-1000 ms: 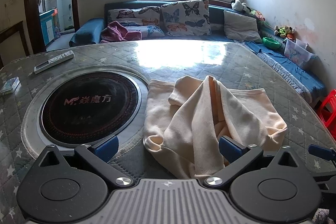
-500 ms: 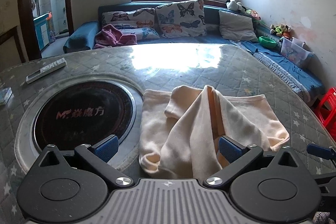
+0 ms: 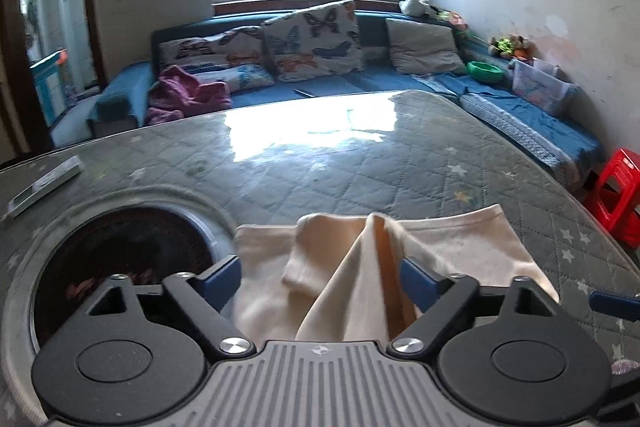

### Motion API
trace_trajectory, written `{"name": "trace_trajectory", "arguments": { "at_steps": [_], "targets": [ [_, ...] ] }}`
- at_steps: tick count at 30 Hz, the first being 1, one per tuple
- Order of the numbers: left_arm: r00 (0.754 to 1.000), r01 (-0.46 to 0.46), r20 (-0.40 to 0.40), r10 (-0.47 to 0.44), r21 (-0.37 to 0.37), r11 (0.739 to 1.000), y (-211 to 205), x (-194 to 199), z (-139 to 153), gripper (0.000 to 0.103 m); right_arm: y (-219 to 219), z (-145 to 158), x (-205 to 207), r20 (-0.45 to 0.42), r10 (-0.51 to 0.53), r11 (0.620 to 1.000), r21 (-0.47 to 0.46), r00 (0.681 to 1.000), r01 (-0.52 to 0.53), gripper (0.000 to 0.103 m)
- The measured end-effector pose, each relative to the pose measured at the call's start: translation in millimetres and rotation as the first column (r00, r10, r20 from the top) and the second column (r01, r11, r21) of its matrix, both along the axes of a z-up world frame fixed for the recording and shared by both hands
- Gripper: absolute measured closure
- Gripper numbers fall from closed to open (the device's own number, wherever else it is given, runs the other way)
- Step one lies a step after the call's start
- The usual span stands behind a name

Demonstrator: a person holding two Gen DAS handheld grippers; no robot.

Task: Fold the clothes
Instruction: 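Grasp the shirt edge with the left gripper while the right gripper grasps another edge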

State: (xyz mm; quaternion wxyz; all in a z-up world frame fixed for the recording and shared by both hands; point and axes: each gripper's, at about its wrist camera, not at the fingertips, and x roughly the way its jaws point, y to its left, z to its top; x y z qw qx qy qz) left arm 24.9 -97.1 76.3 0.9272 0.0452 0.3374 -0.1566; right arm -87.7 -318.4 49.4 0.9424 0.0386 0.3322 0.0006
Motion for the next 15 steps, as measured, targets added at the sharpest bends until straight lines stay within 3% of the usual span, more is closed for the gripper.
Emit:
{"name": "trace_trajectory", "arguments": {
  "at_steps": [4,7,12,15],
  "targets": [
    [0.998,0.061,-0.009,-0.061,0.003,0.998,-10.0,15.1,-3.8,0.025,-3.1,0.3,4.1,-0.002,-0.005,1.000,-0.004,1.000,0.005,0.000],
    [0.995,0.094,-0.017,-0.094,0.013,0.995,-15.4,23.7,-8.3,0.039,-5.4,1.7,6.7,0.001,-0.005,1.000,-0.006,1.000,0.005,0.000],
    [0.987,0.149,-0.054,-0.150,-0.031,0.988,-12.7,28.9,-17.0,0.093,-10.7,5.6,11.6,0.008,-0.005,1.000,-0.007,1.000,0.006,0.000],
    [0.986,0.156,-0.049,-0.159,-0.061,0.986,-6.0,22.0,-17.2,0.099,-14.3,8.4,16.3,0.011,-0.002,1.000,0.002,1.000,0.002,0.001]
  ]
}}
